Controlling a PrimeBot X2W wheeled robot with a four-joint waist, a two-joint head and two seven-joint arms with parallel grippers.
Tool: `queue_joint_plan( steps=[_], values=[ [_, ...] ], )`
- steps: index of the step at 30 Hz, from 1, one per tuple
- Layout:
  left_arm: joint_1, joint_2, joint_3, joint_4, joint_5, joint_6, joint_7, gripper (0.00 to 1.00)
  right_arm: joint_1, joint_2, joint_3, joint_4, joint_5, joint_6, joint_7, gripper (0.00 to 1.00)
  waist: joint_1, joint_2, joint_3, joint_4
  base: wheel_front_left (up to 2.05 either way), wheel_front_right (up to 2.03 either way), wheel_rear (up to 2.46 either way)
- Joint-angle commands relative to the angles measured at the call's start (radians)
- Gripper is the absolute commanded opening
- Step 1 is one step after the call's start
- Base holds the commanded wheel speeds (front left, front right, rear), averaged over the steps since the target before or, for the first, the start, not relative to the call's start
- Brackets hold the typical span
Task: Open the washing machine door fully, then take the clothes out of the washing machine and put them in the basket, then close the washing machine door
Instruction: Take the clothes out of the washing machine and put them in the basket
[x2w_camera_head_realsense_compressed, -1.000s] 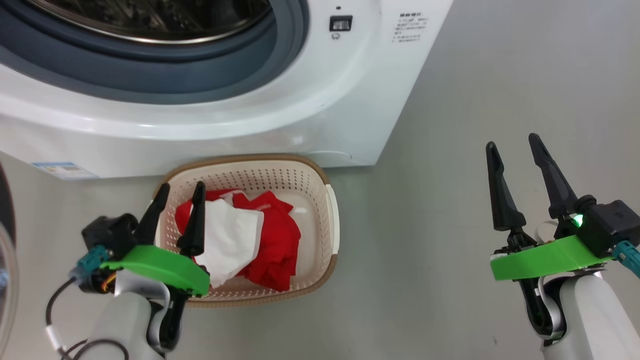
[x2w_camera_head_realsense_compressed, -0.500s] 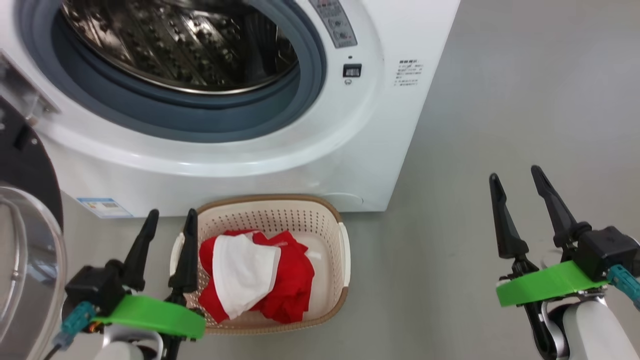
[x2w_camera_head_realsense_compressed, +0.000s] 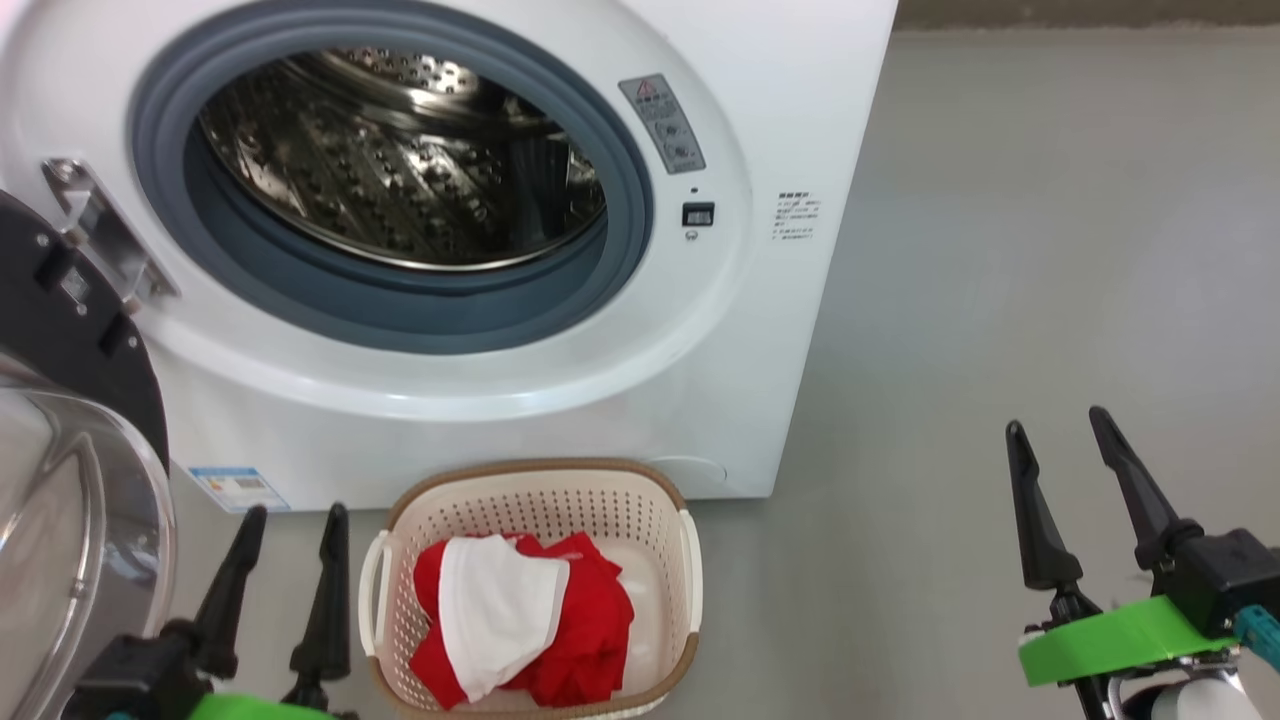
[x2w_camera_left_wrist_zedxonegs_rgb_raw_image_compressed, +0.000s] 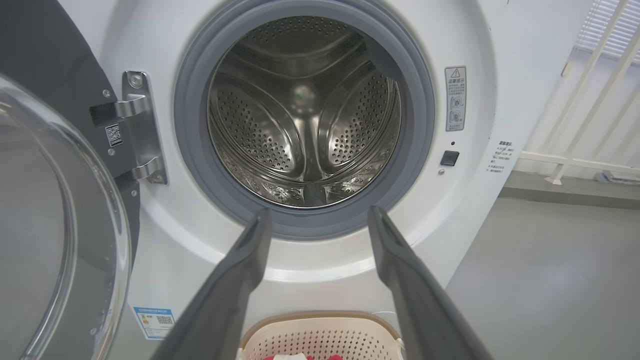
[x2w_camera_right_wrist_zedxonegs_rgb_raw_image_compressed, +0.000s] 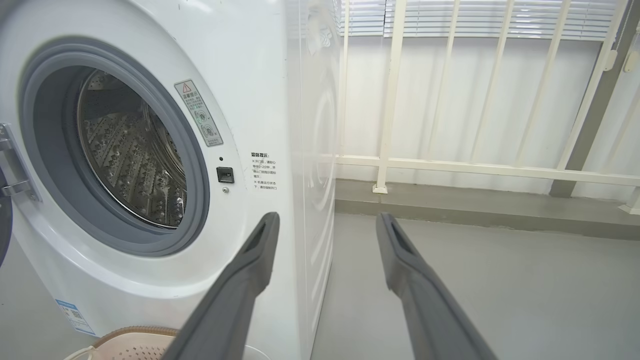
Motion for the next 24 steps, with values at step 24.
queue_joint_plan(
  steps=[24],
  values=[
    [0.151,0.064,0.054,-0.118,-0.011,0.039,0.036,1.0,0.117,-0.008,0.004,-0.11,-0.008,0.006,0.013,1.0,0.0,0.0,-0.115,-0.034,0.0,0.0,0.0]
  ],
)
